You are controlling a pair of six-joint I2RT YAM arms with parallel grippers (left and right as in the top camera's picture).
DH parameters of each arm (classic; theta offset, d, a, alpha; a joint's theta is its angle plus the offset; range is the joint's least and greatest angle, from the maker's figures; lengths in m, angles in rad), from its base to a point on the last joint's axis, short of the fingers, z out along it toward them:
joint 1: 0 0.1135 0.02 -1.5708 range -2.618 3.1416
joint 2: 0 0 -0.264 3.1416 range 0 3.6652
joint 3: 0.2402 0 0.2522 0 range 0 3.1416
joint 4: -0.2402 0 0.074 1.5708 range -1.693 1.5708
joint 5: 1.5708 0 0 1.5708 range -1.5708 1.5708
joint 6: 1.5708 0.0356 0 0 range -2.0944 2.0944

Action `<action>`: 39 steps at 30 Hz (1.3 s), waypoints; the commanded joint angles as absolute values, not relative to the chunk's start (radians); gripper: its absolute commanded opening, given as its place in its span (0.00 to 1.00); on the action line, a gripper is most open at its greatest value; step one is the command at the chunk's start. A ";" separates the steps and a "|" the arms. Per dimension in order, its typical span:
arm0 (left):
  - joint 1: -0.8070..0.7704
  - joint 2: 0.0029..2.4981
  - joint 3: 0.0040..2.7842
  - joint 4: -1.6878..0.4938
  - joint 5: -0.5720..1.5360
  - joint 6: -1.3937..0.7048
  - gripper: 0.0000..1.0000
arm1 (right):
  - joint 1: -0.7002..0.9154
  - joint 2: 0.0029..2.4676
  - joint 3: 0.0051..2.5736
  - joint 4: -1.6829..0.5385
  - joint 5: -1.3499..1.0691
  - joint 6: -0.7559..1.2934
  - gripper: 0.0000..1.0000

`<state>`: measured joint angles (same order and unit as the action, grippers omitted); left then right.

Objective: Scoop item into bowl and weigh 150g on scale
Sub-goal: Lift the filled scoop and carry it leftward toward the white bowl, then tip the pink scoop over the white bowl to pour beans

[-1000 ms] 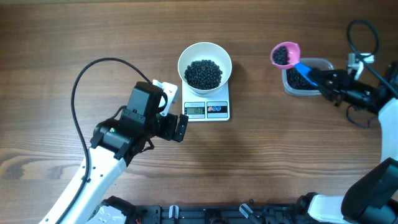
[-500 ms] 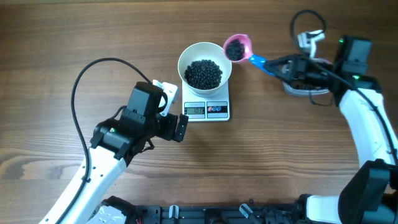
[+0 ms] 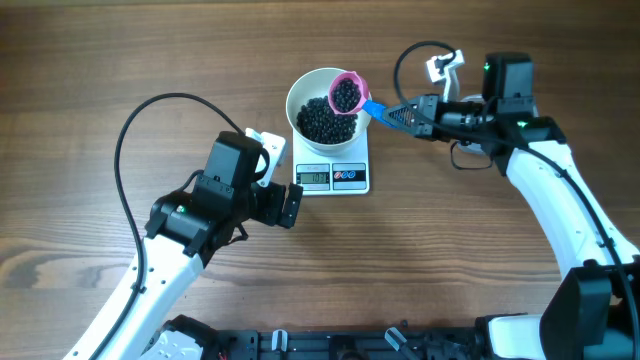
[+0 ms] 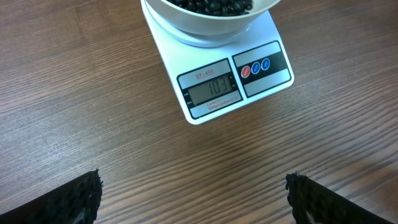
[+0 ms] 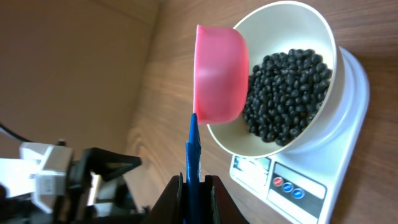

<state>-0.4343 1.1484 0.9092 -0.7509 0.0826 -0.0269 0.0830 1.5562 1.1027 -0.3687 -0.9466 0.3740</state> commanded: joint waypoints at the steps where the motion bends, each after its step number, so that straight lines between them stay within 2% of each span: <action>1: -0.430 1.152 0.903 -0.748 0.077 -0.014 1.00 | 0.115 1.571 1.105 -0.363 -0.819 0.285 0.04; 7: -0.430 1.152 0.903 -0.748 0.077 -0.015 1.00 | 0.134 1.571 1.105 -0.344 -0.725 0.201 0.04; 18: -0.430 1.152 0.903 -0.748 0.077 -0.015 1.00 | 0.152 1.571 1.105 -0.256 -0.733 0.173 0.04; 25: -0.430 1.152 0.903 -0.748 0.077 -0.014 1.00 | 0.232 1.571 1.105 -0.239 -0.714 0.035 0.04; 39: -0.430 1.152 0.903 -0.748 0.077 -0.014 1.00 | 0.252 1.571 1.105 -0.240 -0.617 0.019 0.04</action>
<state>-0.4343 1.1484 0.9092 -0.7513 0.0826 -0.0269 0.2527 1.5562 1.1027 -0.2459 -0.6613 0.0463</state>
